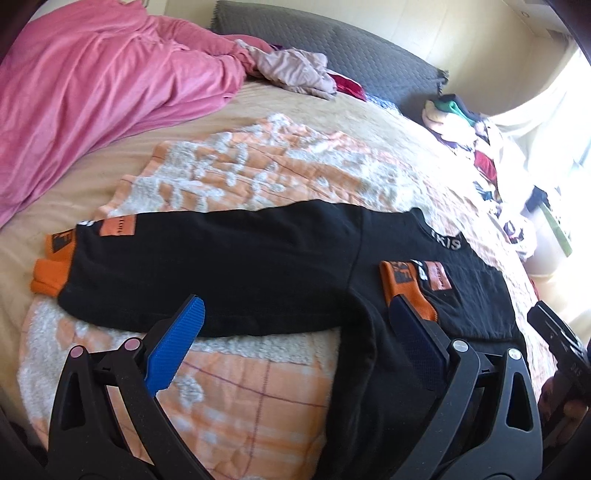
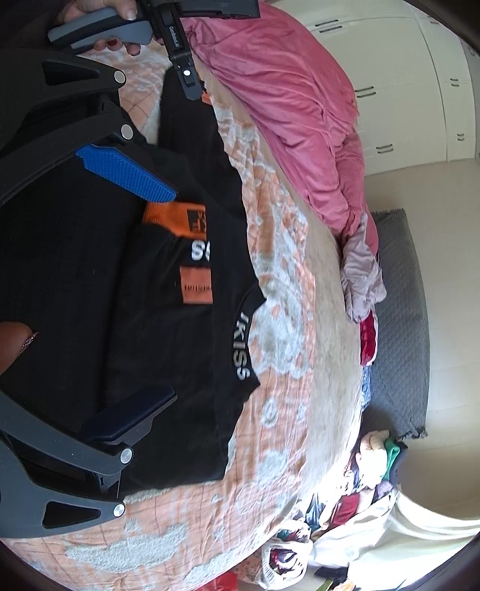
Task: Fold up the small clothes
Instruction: 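Close the left tool on the second sock's orange cuff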
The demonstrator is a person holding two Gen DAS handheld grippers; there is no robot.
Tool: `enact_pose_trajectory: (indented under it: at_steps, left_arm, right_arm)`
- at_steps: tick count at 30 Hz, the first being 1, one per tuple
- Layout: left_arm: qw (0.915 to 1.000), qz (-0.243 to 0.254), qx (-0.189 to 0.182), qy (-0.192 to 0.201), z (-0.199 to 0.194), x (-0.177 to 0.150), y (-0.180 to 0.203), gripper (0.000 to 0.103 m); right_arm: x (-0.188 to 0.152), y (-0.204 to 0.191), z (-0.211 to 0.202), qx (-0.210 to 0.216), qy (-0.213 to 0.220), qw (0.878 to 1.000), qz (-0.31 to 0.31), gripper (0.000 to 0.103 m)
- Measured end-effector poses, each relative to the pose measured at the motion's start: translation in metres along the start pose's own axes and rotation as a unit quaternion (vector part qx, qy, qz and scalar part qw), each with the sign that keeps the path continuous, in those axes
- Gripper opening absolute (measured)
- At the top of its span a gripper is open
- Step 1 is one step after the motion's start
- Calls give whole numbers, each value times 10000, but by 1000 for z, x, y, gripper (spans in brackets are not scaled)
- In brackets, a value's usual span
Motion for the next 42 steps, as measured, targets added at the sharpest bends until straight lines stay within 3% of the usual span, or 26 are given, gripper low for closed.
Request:
enact_pose_trajectory:
  at_steps: [3, 15, 25, 32, 37, 42]
  left_arm:
    - [9997, -255, -19, 15, -3, -2, -18, 94]
    - [9913, -1188, 496, 261, -10, -9, -94, 94]
    - [9804, -1908, 378, 322, -11, -15, -139, 94]
    - [9712, -2371, 26, 244, 0, -17, -163, 94]
    - [9635, -2597, -236, 605, 0, -12, -174, 94]
    - [9551, -2864, -213, 730, 6, -5, -185, 81]
  right_arm:
    - [3, -21, 5, 46, -57, 9998, -159, 98]
    - [5, -87, 16, 127, -234, 9977, -624, 98]
    - [12, -125, 22, 239, -274, 9953, -895, 98]
    - [8, -162, 46, 421, -496, 9913, -1148, 98]
    - [0, -188, 64, 543, -664, 9874, -1331, 98]
    - [-3, -197, 74, 619, -752, 9863, -1330, 98]
Point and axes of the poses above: each gripper's, at about its wrist camera, not at the fingertips, and z roughly the way its jaws point, y to its right, x to its top, the point moved 9 cm from there along z, roughly the way its jaws point, and after that the axes turned 14 degrees about -y, right-handed, at the moved point
